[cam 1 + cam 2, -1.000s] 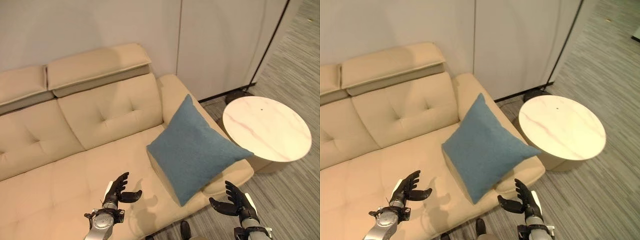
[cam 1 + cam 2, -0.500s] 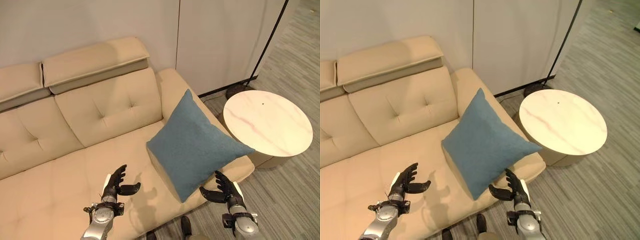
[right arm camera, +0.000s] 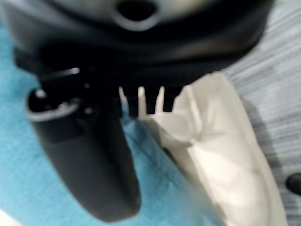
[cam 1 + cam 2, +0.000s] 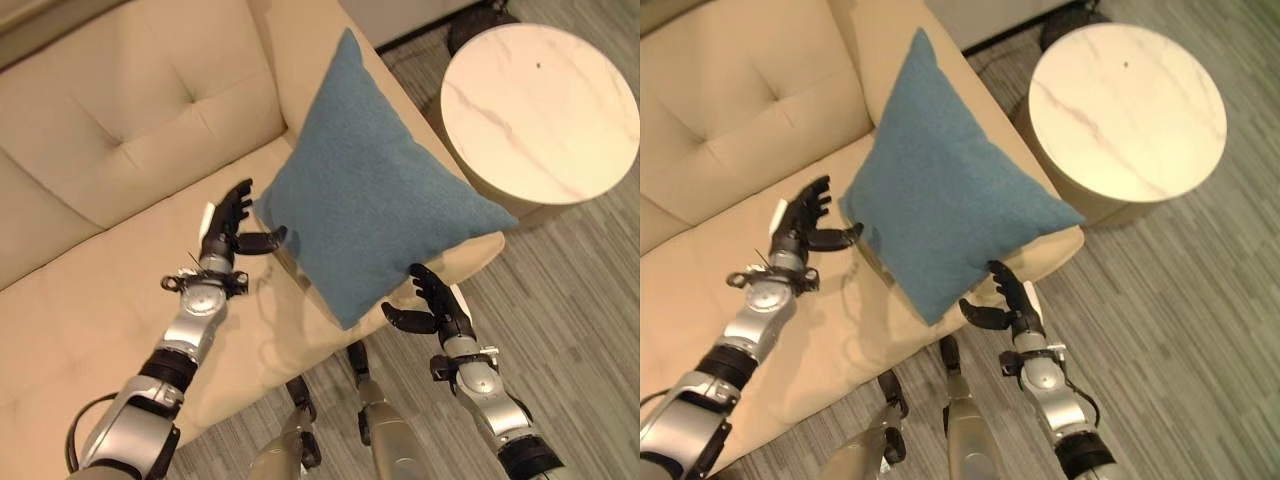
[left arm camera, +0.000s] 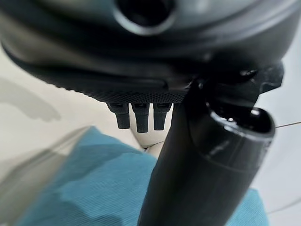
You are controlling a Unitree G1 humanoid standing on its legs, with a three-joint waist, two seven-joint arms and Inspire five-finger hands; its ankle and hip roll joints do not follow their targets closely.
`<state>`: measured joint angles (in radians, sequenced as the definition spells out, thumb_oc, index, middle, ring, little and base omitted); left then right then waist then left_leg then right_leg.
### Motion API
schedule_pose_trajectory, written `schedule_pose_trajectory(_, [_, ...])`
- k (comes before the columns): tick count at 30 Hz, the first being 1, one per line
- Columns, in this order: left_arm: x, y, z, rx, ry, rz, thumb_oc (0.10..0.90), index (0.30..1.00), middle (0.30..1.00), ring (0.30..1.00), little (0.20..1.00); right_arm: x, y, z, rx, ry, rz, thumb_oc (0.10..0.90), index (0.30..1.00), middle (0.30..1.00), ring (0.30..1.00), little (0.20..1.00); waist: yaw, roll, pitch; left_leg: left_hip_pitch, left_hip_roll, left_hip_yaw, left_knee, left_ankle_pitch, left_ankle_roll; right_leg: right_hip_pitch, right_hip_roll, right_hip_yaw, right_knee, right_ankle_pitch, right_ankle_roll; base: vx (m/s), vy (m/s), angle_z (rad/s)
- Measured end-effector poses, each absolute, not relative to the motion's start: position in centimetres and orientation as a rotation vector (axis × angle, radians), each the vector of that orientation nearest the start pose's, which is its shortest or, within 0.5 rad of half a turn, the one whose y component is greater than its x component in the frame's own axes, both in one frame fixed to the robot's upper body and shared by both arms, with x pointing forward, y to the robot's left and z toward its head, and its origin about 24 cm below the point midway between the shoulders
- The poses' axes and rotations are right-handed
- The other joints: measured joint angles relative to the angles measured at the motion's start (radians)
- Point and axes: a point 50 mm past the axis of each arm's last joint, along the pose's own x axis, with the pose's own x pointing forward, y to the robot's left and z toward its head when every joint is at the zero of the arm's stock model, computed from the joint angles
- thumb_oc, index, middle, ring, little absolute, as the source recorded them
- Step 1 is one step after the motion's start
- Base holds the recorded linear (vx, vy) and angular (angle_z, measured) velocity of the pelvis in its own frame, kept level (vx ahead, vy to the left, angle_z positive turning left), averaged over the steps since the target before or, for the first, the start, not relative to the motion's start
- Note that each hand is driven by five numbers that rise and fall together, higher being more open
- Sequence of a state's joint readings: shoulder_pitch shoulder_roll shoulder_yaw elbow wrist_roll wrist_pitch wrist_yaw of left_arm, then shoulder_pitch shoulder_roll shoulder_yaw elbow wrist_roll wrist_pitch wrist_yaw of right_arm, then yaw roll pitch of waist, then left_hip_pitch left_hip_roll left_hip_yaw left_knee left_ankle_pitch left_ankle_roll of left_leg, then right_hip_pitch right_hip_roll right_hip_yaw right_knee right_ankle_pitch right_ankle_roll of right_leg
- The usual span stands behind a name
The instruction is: Pick up all the scattered cushions and arrange them neatly on the sofa.
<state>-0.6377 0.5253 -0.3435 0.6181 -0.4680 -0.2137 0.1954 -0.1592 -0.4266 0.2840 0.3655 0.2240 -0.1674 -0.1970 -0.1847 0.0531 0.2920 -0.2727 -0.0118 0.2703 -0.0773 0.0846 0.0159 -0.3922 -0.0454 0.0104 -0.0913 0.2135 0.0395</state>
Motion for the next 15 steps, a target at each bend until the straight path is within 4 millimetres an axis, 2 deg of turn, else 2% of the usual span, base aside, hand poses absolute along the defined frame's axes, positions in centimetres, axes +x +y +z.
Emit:
schedule_pose_trajectory(4, [37.0,21.9,13.7,0.207,-0.184,0.046,0.8,0.9,0.9,0.9,0.9,27.6,-19.7,1.8,-0.266,0.075,0.018,0.8,0.9,0.9,0.9,0.9,0.002,0.002,0.001,-0.001,0.001,-0.002,-0.004,0.0,0.0,-0.007,0.002,0.0,0.0,0.0,0.0,0.04,0.03,-0.08])
schedule_pose_trajectory(10, [38.1,22.8,17.8,0.316,-0.254,0.026,0.8,0.9,0.9,0.9,0.9,27.9,-19.9,2.3,-0.284,0.055,0.038,0.8,0.9,0.9,0.9,0.9,-0.004,0.002,0.001,-0.011,-0.004,-0.003,-0.01,-0.011,0.0,-0.025,0.0,0.007,-0.001,-0.007,0.003,0.01,-0.001,-0.04])
schedule_pose_trajectory(12, [38.3,22.5,18.6,0.335,-0.27,0.004,0.8,0.9,0.9,0.9,0.9,28.0,-20.0,2.4,-0.29,0.052,0.044,0.8,0.9,0.9,0.9,0.9,-0.007,0.002,0.002,-0.018,-0.004,-0.002,-0.005,-0.01,-0.001,-0.03,0.002,0.008,0.0,-0.005,0.001,0.0,0.0,0.0])
schedule_pose_trajectory(15, [38.3,22.3,18.6,0.337,-0.266,-0.021,0.8,0.9,0.9,0.9,0.9,28.1,-19.8,2.5,-0.302,0.048,0.061,0.8,0.9,0.9,0.9,0.9,-0.009,0.002,0.002,-0.018,-0.003,-0.002,-0.006,-0.01,-0.001,-0.033,0.004,0.01,0.0,-0.005,0.0,0.04,0.004,-0.01])
